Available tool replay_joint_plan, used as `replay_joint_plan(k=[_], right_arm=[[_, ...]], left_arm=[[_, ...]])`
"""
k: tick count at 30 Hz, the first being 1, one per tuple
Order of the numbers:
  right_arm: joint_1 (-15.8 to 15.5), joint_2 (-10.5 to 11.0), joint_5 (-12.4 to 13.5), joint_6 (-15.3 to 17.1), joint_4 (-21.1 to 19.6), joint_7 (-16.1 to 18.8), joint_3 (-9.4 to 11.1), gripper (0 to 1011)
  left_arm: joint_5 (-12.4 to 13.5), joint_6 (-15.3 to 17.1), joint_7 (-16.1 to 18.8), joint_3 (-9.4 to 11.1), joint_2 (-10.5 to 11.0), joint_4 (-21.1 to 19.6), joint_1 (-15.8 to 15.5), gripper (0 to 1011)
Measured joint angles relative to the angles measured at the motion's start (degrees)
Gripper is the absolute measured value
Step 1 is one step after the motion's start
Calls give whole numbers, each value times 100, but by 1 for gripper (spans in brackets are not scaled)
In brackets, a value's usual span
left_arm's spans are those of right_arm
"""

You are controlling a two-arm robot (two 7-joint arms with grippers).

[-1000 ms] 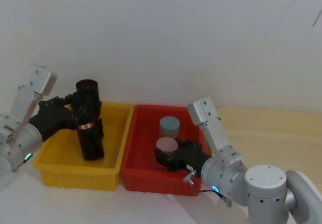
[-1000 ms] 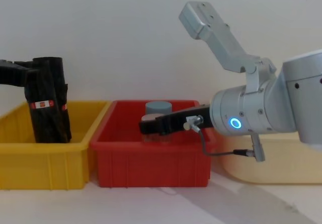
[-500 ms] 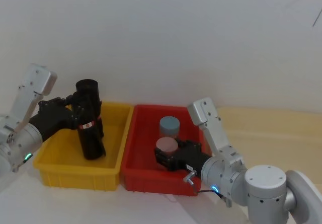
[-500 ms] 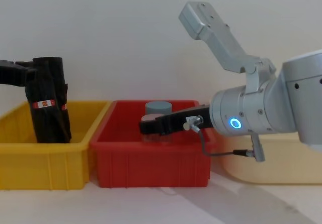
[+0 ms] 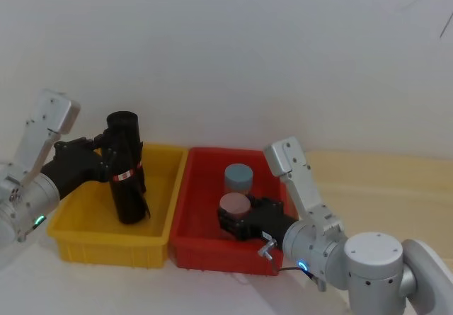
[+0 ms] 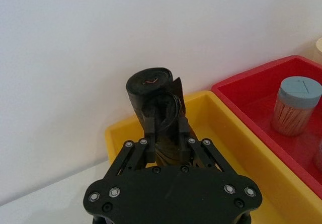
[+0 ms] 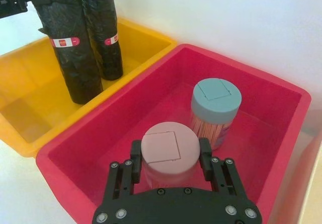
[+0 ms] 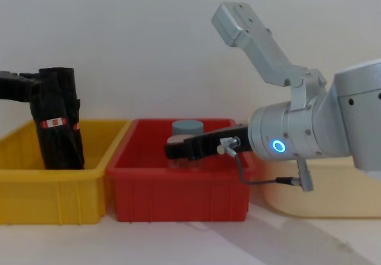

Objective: Pick up the garbage bag with the one hand and transfer it to the other hand.

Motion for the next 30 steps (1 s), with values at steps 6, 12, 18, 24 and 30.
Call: replay_joint_plan(k=[6, 12, 18, 24, 30], right_arm=[[0, 0, 0, 0, 0, 0, 0, 663], [0, 0, 0, 0, 0, 0, 0, 663], [0, 0, 0, 0, 0, 0, 0, 663], [0, 0, 0, 0, 0, 0, 0, 663], [-1, -1, 0, 5, 0, 3, 2, 663]], left_arm=[[0, -1, 0, 0, 0, 0, 0, 223], [0, -1, 0, 0, 0, 0, 0, 208], [0, 0, 0, 0, 0, 0, 0, 208], [0, 1, 0, 0, 0, 0, 0, 208], [10, 1, 0, 0, -1, 0, 1, 208]])
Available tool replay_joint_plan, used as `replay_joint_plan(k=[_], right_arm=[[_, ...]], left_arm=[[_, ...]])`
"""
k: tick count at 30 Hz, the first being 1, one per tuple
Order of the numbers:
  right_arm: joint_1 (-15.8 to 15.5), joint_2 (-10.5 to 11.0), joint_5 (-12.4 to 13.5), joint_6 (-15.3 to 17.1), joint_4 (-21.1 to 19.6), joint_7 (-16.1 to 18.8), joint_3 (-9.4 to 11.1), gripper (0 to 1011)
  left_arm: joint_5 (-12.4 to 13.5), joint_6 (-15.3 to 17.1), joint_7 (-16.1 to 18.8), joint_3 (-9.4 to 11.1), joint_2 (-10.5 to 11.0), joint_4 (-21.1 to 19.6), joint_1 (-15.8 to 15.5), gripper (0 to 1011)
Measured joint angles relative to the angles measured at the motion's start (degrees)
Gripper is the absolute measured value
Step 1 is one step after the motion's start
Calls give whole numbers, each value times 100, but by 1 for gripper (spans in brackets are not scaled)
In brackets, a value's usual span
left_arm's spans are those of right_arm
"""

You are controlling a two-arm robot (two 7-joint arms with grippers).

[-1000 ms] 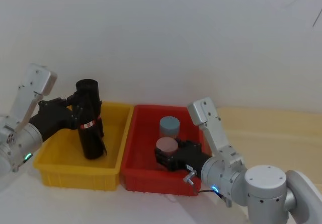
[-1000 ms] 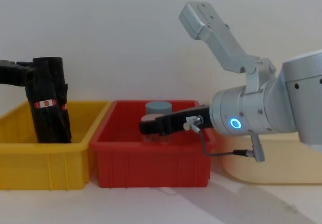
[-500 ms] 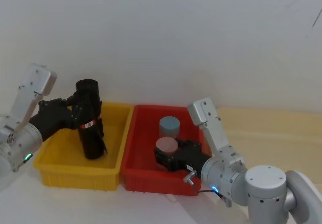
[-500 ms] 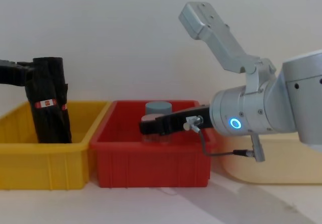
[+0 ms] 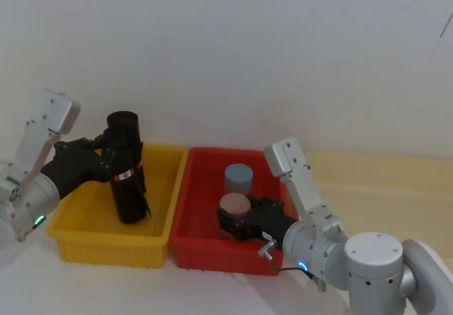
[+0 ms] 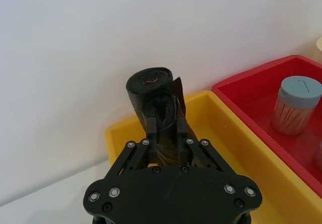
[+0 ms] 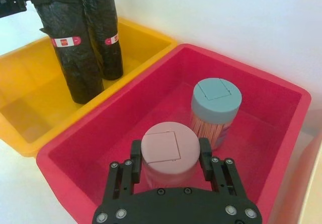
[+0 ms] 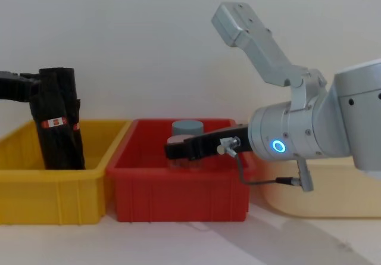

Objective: Pick up the garbage bag with the one hand and transfer it to the other hand.

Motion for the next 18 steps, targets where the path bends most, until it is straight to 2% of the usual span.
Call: replay_joint_plan(k=[8, 18], right_arm=[[-4, 23, 3, 56, -54, 39, 11, 663], [-37, 104, 18, 159, -315, 56, 51, 663]], left_arm=[[47, -97, -146, 14, 63, -17, -2, 208], [43, -405, -514, 1, 118, -144, -170, 206]])
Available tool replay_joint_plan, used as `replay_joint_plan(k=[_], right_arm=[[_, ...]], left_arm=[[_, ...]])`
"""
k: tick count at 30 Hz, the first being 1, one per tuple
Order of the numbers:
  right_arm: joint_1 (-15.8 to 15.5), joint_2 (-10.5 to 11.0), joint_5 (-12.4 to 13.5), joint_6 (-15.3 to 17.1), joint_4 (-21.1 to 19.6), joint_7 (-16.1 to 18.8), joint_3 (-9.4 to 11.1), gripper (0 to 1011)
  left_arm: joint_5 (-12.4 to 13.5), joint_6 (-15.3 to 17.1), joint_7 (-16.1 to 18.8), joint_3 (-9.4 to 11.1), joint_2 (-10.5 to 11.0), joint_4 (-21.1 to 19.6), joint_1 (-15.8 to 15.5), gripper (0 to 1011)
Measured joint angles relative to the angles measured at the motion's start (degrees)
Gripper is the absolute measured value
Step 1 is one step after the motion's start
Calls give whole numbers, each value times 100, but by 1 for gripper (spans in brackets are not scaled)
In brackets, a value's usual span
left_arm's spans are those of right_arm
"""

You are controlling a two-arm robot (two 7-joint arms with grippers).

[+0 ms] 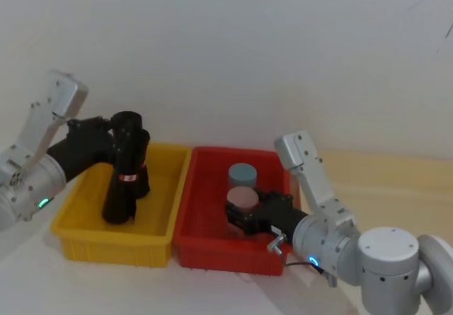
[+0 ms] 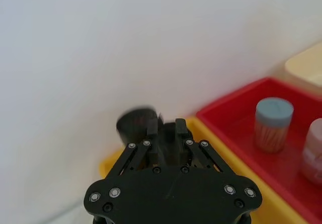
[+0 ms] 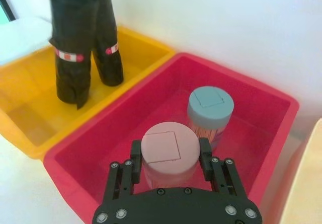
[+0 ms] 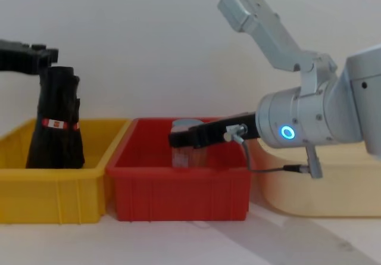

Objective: Pick up the garbage bag with the one hand and transfer it to the other hand.

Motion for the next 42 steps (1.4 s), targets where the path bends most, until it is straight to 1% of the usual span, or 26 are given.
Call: replay_joint_plan(k=[6, 13, 22, 28, 33, 38, 42], right_arm=[[-25, 55, 39, 50, -218, 22, 19, 663], [-49, 104, 89, 87, -372, 49, 29, 663], [-58, 150, 153, 95, -509, 78, 30, 663], [-41, 172, 168, 37, -606, 49, 62, 663], [13, 214, 160, -63, -763, -49, 143, 663], [50, 274, 98, -131, -921, -171, 245, 663], [64, 368, 10, -165, -1088, -310, 385, 663]], left_arm=[[-29, -98, -164, -9, -4, -74, -111, 206], [-53, -136, -315, -30, -9, -168, -176, 206], [-51, -137, -396, -64, -17, -230, -185, 206], [-42, -132, -431, -84, -25, -252, -188, 206], [-33, -127, -445, -93, -29, -260, -190, 206], [-26, -121, -458, -99, -31, -269, -192, 206], [-23, -119, -464, -101, -32, -272, -192, 206]])
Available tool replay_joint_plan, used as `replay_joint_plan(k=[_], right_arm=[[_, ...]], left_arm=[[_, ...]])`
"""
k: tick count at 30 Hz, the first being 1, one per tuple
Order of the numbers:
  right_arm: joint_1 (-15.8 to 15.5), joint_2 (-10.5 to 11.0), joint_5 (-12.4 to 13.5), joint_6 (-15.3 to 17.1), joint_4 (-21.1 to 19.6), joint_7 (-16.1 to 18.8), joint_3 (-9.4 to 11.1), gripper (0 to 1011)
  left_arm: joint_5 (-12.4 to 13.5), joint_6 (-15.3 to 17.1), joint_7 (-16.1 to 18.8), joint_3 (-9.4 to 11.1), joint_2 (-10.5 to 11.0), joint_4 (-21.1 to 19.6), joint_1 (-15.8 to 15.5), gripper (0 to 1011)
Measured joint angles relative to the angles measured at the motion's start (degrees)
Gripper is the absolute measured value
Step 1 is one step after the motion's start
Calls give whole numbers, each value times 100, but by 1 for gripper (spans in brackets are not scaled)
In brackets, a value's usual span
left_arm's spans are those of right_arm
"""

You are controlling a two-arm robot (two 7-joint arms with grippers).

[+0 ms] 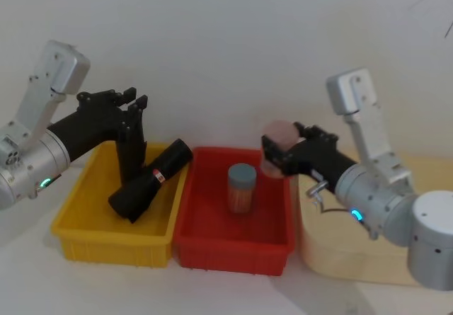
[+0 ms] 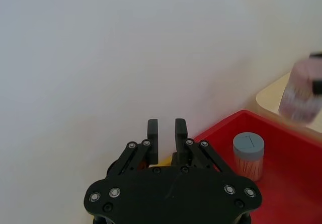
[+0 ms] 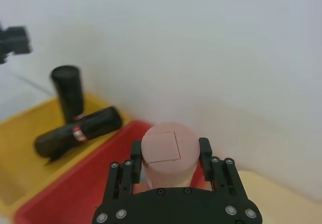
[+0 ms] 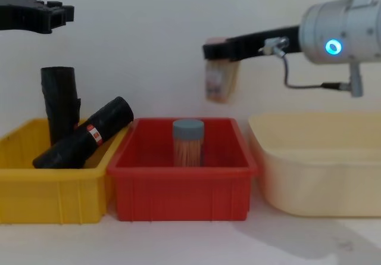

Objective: Pick up the garbage bag with the one hand and transfer it to the other hand.

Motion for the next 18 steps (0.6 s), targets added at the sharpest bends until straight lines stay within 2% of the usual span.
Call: replay_joint_plan(k=[13, 18], right_arm=[[-119, 371, -269, 85, -467, -371, 469, 663], [-317, 604, -375, 238, -688, -525, 761, 663]], left_arm=[[8, 6, -10, -8, -4, -7, 0, 206], [9, 6, -13, -8, -4, -10, 0, 206]])
